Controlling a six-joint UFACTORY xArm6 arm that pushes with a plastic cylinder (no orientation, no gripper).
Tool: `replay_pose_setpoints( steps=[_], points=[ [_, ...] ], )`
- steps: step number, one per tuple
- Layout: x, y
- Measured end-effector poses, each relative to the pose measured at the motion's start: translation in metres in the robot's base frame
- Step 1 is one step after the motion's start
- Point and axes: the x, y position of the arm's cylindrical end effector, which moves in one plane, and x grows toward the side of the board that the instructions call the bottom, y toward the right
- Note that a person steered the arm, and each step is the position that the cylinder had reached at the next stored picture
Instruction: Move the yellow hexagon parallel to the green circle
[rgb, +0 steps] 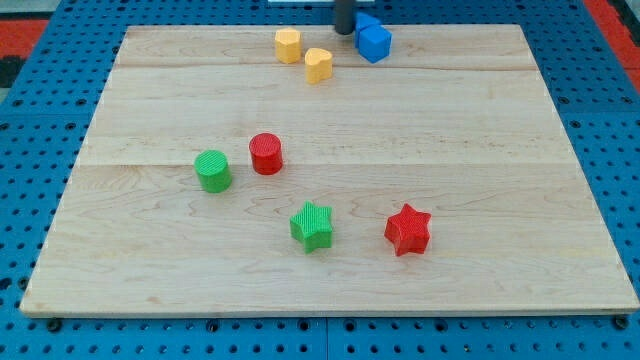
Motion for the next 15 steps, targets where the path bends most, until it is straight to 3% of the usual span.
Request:
replay_pose_setpoints(
  steps=[2,3,5,6,8,11,15],
  points=[
    [0.082,0.04],
    [0.077,0.049],
    [-0.005,0.138],
    [-0.007,0.132],
    [-0.006,0.003],
    [0.01,-0.045],
    [0.026,-0.168]
  ],
)
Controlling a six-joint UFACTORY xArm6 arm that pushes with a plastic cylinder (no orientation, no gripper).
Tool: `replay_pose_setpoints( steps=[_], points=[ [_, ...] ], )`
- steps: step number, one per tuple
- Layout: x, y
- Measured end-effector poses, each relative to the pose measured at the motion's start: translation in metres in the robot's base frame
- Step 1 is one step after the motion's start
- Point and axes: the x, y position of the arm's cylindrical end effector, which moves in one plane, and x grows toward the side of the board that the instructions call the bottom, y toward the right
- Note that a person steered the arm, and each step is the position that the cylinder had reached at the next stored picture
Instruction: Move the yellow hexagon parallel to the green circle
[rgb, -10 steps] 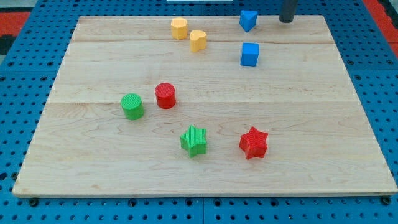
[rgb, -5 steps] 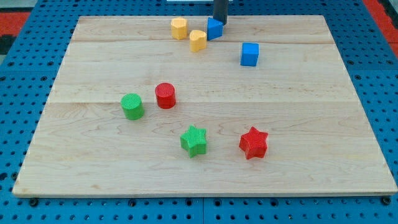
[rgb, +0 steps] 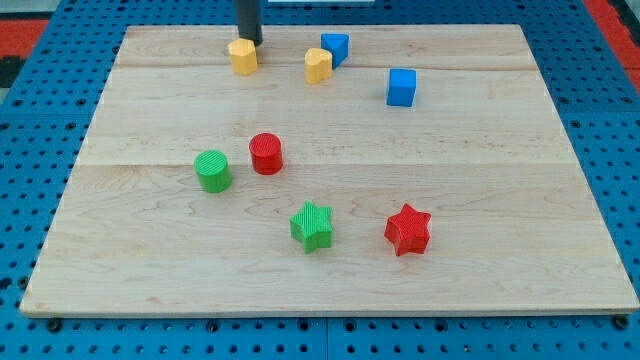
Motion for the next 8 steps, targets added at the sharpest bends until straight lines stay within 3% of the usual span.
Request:
replay_pose_setpoints(
  steps=[3,5,8],
  points=[
    [0.042,0.001],
    [0.0,0.029],
    [0.062,0.006]
  ],
)
